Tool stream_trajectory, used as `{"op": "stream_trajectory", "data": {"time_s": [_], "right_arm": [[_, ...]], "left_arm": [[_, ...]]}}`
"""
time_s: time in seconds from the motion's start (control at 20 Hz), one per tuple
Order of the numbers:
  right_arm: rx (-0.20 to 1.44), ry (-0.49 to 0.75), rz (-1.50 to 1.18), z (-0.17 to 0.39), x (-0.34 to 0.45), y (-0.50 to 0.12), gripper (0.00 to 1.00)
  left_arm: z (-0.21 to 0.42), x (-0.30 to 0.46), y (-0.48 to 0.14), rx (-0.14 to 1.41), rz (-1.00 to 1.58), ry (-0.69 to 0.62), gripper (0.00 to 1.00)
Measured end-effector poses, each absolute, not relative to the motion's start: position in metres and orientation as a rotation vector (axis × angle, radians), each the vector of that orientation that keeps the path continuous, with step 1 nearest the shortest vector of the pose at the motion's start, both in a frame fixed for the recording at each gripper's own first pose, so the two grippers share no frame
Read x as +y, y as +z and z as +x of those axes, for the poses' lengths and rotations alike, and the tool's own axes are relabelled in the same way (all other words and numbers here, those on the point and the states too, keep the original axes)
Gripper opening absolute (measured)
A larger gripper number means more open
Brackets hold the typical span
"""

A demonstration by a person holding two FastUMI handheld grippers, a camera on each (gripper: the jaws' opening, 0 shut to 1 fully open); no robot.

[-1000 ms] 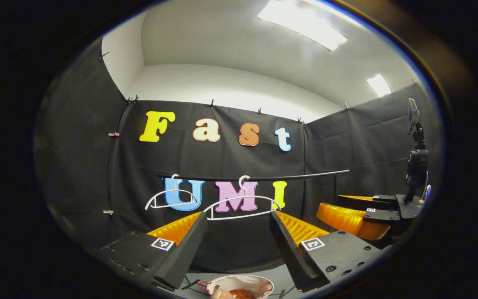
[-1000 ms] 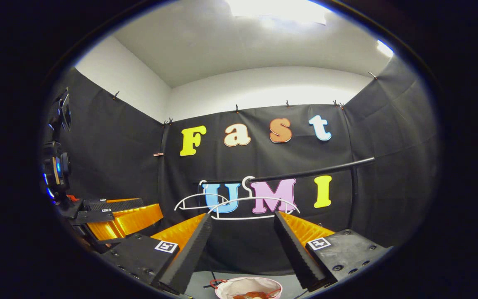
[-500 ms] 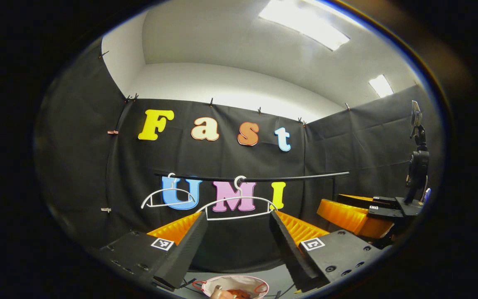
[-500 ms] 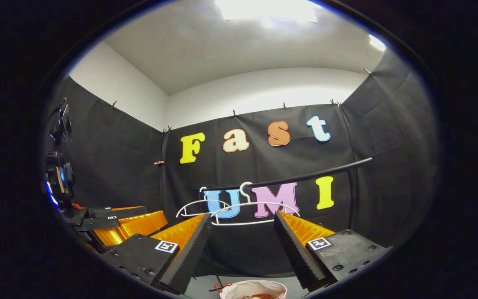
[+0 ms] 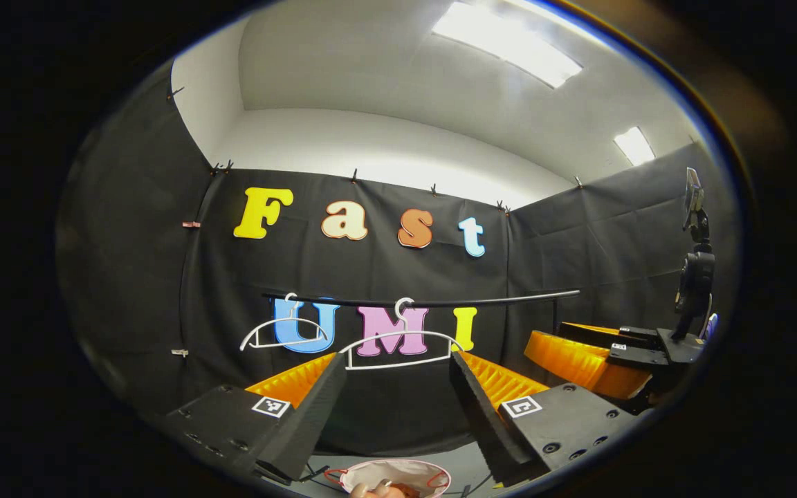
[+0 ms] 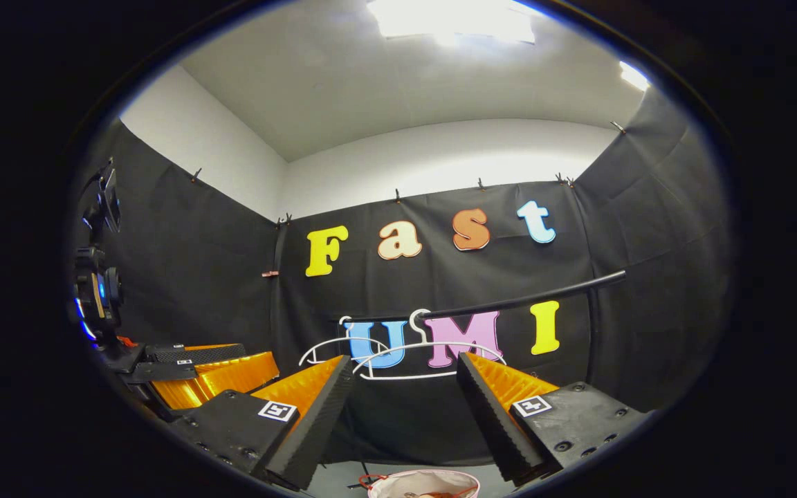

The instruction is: Grasp the clothes on the hanger with both hands and then place them into the laundry hamper below.

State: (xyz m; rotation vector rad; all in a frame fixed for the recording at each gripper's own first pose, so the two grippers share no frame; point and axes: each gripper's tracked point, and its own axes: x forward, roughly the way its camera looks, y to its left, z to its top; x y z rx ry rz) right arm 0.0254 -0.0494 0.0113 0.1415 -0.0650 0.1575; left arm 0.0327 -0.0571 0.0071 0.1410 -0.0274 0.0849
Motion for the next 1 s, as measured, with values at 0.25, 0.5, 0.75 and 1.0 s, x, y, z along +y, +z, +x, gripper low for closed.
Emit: {"op": "stream_trajectory", "data": {"time_s": [0.25, 0.5, 0.75, 1.0], "right_arm": [[-0.065, 0.158, 0.128, 0.021, -0.038, 0.014, 0.97], [-0.060, 0.150, 0.120, 0.017, -0.031, 0.012, 0.98], [-0.065, 0.134, 0.108, 0.013, -0.027, 0.016, 0.97], [-0.061, 0.116, 0.099, 0.008, -0.024, 0.015, 0.97]], "left_arm": [[0.025, -0.050, 0.008, -0.028, 0.132, 0.081, 0.95], [0.021, -0.045, 0.009, -0.029, 0.132, 0.070, 0.95], [0.019, -0.042, 0.012, -0.035, 0.130, 0.051, 0.95], [0.016, -0.038, 0.010, -0.032, 0.132, 0.039, 0.95]]}}
